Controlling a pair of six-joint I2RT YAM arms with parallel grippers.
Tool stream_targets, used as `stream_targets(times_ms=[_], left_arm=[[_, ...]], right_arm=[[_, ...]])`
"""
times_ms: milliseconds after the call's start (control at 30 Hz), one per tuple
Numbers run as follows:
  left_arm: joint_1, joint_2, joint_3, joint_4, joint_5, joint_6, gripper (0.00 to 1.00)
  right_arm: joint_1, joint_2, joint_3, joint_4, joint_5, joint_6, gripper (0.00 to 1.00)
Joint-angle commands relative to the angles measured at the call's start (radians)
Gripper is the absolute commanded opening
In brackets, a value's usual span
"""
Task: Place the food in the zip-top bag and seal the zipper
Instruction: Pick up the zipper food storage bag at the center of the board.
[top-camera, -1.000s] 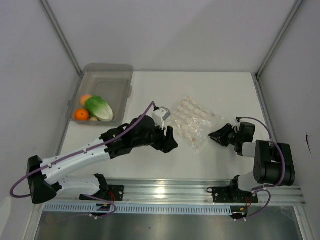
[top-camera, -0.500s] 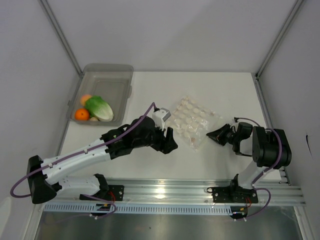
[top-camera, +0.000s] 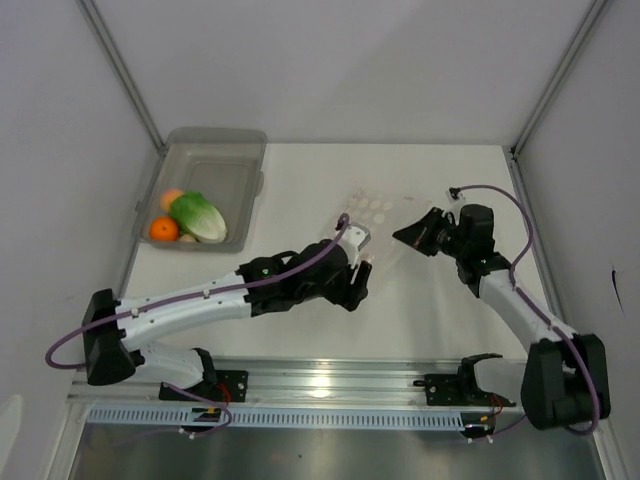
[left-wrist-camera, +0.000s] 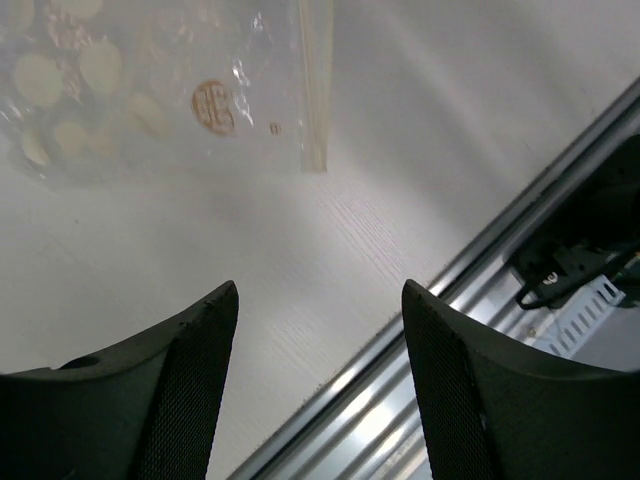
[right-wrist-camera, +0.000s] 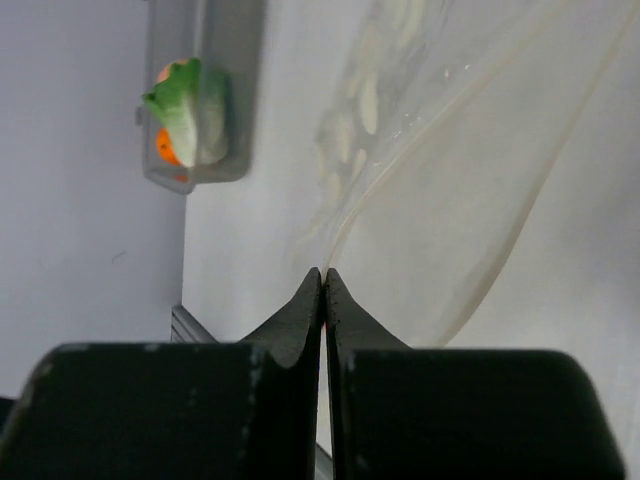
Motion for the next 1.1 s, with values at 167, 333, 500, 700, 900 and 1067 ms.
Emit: stream_targets(times_ms=[167,333,500,700,900,1067], left_arm=[[-0.058,0.132,0.166,-0.043,-0.249,0.057,0.69],[-0.064,0.132,0.168,-0.012,-0.249,0.032,0.69],[-0.096,0.145,0.172,-0.010,-0.287,0.026,0.69],[-0.133,0.150,0.154,-0.010,-0.327,0.022,0.69],[-0.144,0.152,0.132,0.000,-0.334,-0.001,0.69],[-0.145,0.167,0.120,0.008,-0.346,-0.017,0.70]], right_arm=[[0.228,-0.213,0.138,-0.519,0.347,0.098,0.00],[0.368,-0.262,0.163,-0.633,0.481,0.176,0.00],[0.465,-0.281,0.191,-0.703,0.567,0.329,0.00],[0.591,-0.264,0.264,-0.791,0.738,0.419,0.00],[0.624,-0.252,0.278,-0.789,0.751,0.468,0.00],[0.644,-0.267,0.283,-0.782,0.758,0.501,0.00]])
